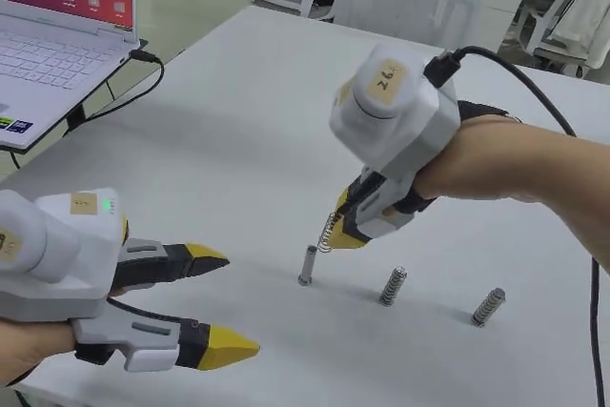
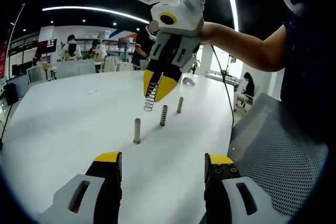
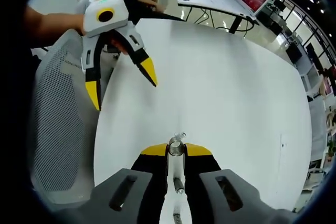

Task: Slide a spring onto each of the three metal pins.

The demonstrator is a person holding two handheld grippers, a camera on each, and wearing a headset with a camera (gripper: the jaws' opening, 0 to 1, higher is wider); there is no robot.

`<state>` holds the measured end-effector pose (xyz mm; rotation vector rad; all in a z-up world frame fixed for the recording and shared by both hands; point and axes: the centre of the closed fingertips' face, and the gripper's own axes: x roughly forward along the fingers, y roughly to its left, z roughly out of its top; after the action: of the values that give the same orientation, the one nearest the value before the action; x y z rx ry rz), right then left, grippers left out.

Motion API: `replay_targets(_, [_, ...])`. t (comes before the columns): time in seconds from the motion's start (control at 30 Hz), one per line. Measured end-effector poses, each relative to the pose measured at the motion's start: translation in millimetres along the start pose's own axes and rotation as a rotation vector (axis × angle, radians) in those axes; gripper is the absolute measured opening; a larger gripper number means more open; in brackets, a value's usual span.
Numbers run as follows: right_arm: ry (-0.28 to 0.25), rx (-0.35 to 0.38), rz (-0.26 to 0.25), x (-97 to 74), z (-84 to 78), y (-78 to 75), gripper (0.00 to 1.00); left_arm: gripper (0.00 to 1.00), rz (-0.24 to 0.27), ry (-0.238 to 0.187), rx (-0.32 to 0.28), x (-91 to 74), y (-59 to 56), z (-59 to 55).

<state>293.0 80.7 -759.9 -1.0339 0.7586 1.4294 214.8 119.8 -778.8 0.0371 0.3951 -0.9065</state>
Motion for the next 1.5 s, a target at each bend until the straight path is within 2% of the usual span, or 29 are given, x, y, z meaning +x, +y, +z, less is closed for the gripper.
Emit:
replay_targets(0.53, [0.018,0.007,0.012,16.1,1.4,-2.6,0.08,0.60,0.004,0.001,0.000,-1.9,3.0,-0.5])
replay_targets(0.93, [0.033,0.005,0.021,23.8,-0.3,-3.8,0.08,0.60,0.005,0.008,-0.012,-4.1,4.1,-6.1])
replay_targets(1.5, [0.066,0.016,0.043,46.7,-10.7,-8.1,0.08,0.59,0.004,0.011,-0.023,-3.6,6.3,-10.3])
